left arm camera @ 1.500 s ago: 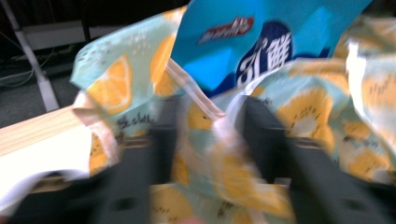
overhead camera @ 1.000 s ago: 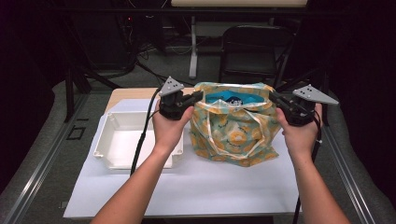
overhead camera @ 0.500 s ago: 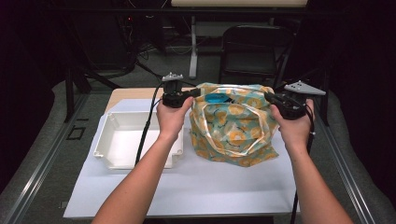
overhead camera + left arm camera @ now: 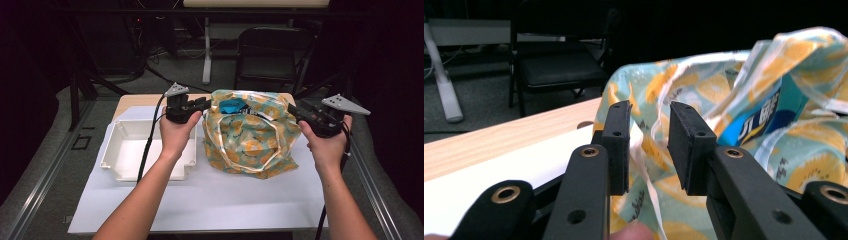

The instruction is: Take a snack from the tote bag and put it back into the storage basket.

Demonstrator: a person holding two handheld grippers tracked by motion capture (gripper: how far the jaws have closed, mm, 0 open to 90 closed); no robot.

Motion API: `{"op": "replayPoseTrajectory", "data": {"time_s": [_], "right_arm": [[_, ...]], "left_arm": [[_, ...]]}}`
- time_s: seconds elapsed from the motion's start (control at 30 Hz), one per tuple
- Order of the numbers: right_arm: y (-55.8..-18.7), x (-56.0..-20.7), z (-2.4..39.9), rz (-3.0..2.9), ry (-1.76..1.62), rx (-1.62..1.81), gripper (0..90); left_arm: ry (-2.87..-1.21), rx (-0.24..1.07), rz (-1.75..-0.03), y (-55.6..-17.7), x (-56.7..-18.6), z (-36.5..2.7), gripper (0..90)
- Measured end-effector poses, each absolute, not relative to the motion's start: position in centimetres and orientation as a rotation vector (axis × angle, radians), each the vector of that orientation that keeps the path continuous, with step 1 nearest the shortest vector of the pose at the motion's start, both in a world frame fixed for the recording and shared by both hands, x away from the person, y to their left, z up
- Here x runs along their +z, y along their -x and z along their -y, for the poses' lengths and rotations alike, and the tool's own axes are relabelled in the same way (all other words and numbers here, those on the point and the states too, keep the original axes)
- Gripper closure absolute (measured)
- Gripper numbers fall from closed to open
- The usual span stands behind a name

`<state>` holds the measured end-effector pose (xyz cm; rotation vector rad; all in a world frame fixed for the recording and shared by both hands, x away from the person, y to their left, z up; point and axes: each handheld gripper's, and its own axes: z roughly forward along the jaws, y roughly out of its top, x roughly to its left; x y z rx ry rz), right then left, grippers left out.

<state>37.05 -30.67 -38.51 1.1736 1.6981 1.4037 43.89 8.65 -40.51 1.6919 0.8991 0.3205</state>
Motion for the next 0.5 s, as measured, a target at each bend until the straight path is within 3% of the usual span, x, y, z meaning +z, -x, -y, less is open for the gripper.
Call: {"op": "replayPoseTrajectory", "data": {"time_s": [0.2,0.4,0.43,0.5], "right_arm": [[-35.1,-38.6,30.1,-1.727,-1.095,1.477,43.1],[-35.4,-39.9,27.9,-1.811,-1.041,1.432,31.8],[-35.6,-40.1,27.7,-1.811,-1.041,1.418,33.8],[-35.8,-40.4,27.4,-1.813,-1.035,1.389,47.9]], "left_arm": [[-1.708,0.32,-0.874,-42.7,-41.5,-8.2,73.5],[-1.709,0.266,-0.863,-42.1,-42.8,-7.7,61.9],[-1.713,0.265,-0.855,-41.9,-42.8,-7.6,59.4],[-1.71,0.254,-0.841,-41.8,-43.0,-7.4,54.6]]}}
